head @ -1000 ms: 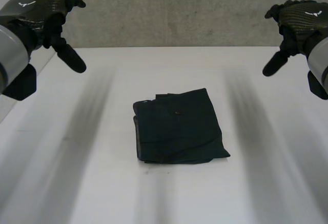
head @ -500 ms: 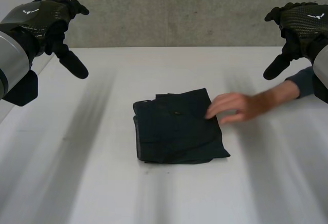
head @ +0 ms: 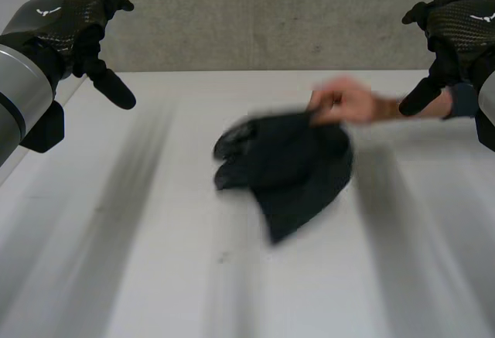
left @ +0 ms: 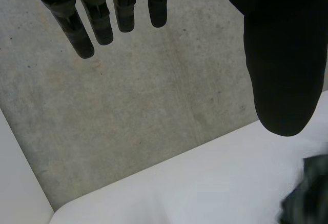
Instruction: Fold the shorts.
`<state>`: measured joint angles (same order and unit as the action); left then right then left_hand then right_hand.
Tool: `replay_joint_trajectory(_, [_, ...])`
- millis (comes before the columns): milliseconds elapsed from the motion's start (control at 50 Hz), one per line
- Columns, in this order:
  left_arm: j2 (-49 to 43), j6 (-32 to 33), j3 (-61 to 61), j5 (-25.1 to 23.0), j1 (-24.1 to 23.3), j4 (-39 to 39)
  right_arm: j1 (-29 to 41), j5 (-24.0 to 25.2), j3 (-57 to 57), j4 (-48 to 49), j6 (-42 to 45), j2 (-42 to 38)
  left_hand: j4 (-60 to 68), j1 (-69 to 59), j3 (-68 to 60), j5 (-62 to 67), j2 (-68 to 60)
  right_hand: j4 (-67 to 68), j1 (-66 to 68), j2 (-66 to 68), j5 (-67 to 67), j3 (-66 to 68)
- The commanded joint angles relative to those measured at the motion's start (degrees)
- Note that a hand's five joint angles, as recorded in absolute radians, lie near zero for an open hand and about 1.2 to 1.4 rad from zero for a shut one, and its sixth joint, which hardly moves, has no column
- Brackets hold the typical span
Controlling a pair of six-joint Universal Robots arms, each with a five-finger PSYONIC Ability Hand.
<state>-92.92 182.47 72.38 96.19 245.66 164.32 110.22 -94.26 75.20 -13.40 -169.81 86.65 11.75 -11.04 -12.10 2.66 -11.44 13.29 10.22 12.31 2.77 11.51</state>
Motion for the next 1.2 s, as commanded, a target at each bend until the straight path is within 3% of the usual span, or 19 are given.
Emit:
replay_joint_trajectory(20, [0.1,0.0,0.1,0.0,-0.1,0.0,0.0,0.1,0.8,1.3,0.0,0.6,-1.7,1.0,2.1,-2.7,1.4,-3.3,-0.2,-2.3,-2.8,-1.5])
replay_joint_trajectory(1200, [-0.2,0.0,0.2,0.1,-0.4,0.0,0.1,0.1,2.1,3.3,0.0,1.4,-1.7,1.0,2.1,-2.7,1.4,-3.3,-0.2,-2.3,-2.8,-1.5])
